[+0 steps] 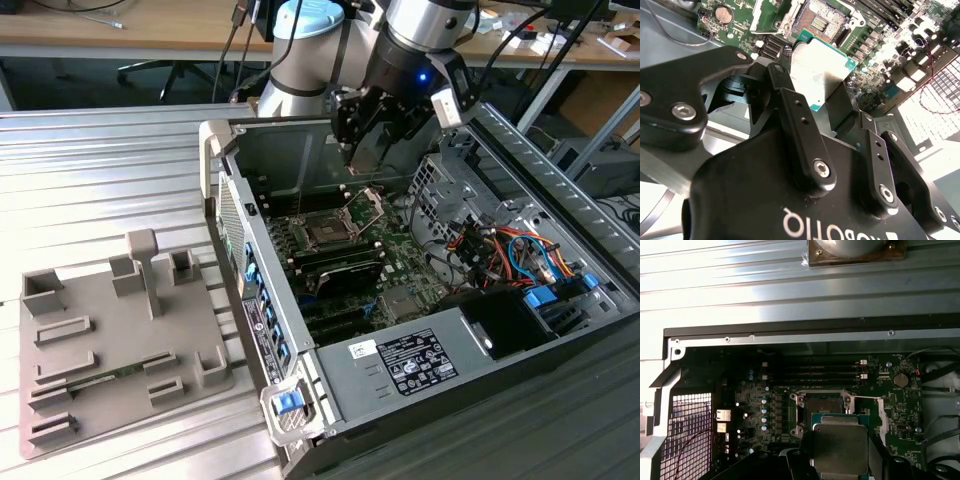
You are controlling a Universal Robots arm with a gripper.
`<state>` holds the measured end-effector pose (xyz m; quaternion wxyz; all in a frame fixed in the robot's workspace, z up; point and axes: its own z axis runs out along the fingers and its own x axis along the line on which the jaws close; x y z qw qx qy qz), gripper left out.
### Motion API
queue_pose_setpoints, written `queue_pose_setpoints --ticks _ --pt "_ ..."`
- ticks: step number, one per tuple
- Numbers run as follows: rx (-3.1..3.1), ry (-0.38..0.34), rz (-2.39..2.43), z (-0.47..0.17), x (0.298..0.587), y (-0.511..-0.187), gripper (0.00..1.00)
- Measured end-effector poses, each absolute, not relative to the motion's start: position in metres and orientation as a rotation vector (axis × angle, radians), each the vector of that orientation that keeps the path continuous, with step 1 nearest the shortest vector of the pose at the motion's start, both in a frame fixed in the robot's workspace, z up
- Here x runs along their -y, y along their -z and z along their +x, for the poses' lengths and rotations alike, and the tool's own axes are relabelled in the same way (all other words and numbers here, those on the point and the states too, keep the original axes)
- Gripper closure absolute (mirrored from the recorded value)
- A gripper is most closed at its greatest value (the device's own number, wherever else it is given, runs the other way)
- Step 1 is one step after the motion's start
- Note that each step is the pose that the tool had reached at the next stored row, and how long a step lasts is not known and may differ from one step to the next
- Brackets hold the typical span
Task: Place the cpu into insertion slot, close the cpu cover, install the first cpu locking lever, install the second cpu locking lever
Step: 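Place the cpu into insertion slot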
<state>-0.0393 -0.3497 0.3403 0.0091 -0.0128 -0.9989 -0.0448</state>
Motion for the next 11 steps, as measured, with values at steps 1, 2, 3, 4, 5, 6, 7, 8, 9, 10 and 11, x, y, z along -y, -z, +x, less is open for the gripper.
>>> queue_pose_setpoints --ticks 1,2,3,4,5,6,7,8,9,10,11 --pt "3.12 0.14 -0.04 -0.0393 0.3497 -0.34 0.47" --pt "3.12 0.14 -0.04 -0.0393 0.3497 -0.3389 0.47" --pt "3.12 0.14 -0.04 -0.0393 0.3497 -0.3385 0.47" --pt "3.12 0.14 -0.04 -0.0393 0.3497 -0.3378 0.47" --pt "3.12 0.14 -0.04 -0.0393 0.3497 -0.3375 0.47" --pt "3.12 0.14 -0.04 -0.0393 0.3497 -0.3373 0.47" --pt "3.12 0.14 -0.04 -0.0393 0.3497 -0.337 0.47" --pt "3.12 0.14 -0.04 -0.0393 0.3497 -0.3368 0.47" --pt "3.12 0.14 -0.04 -0.0393 0.3497 -0.3366 0.47" --pt "3.12 0.14 -0.04 -0.0393 0.3497 -0.3363 0.47" --pt "3.12 0.14 -0.04 -0.0393 0.3497 -0.336 0.47"
